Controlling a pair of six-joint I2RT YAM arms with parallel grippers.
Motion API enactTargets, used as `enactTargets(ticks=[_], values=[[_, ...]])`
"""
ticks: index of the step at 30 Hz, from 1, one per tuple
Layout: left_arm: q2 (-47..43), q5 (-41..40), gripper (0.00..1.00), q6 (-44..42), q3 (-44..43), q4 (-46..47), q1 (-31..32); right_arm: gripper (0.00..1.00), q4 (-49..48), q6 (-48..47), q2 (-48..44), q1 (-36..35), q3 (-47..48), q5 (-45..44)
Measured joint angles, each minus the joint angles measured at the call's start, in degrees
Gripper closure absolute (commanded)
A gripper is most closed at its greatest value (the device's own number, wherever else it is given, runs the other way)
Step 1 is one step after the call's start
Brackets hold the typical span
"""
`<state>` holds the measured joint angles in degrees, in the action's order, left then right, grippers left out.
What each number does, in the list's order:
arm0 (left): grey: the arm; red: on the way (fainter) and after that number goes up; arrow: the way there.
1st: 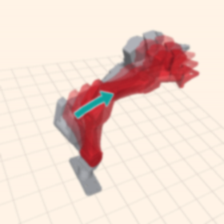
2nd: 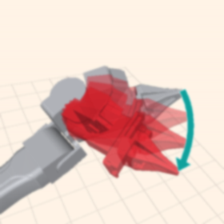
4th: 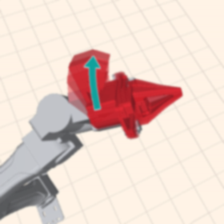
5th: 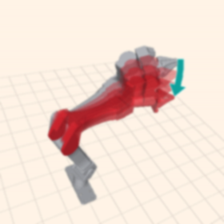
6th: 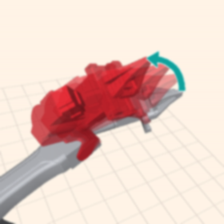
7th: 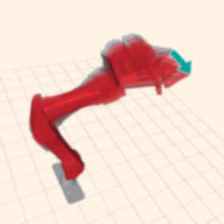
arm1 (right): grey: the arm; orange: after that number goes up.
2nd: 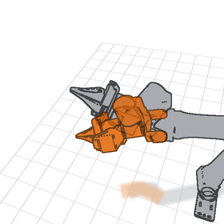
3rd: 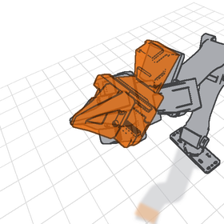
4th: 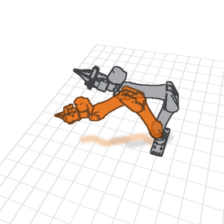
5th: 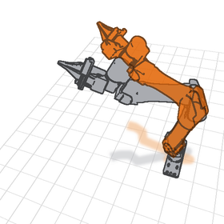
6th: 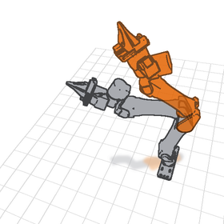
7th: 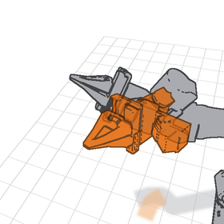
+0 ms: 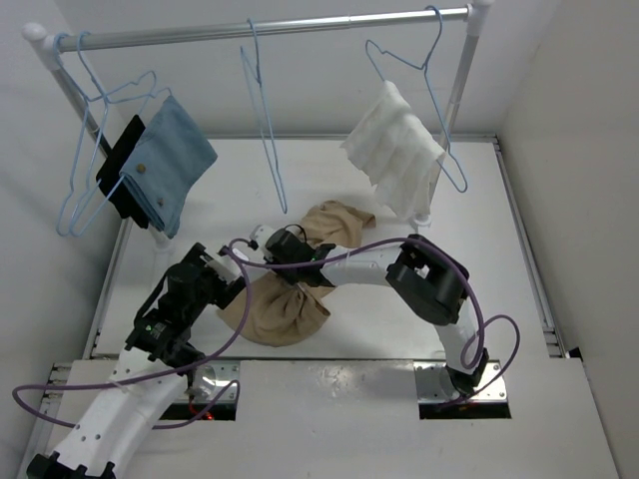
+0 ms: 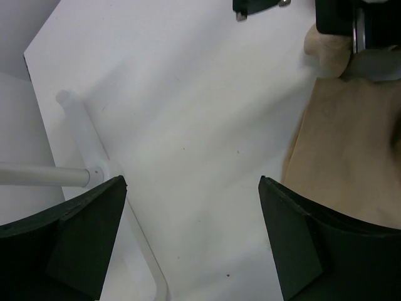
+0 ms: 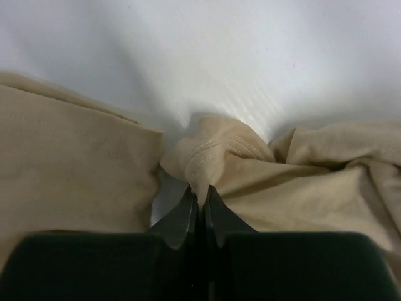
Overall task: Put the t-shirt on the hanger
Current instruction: Move the tshirt to the center of the board
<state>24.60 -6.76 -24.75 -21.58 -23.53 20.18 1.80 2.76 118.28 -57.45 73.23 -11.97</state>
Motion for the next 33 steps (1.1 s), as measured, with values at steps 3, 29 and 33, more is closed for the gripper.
enactTargets(ticks=[3,29,33], values=[[0.2,0.0,0.08,0.0,0.0,0.1,0.0,1.0,0.0,1.2,-0.8,0.0,-0.6,0.3],[1.3,0.0,0.08,-0.9,-0.1,2.2,0.0,1.0,-10.9,13.3,-55.8,-3.5,-39.2,-3.3],[3.0,6.2,0.08,-4.5,-0.1,2.2,0.0,1.0,-2.8,24.1,-56.9,-3.1,-42.3,-18.7]])
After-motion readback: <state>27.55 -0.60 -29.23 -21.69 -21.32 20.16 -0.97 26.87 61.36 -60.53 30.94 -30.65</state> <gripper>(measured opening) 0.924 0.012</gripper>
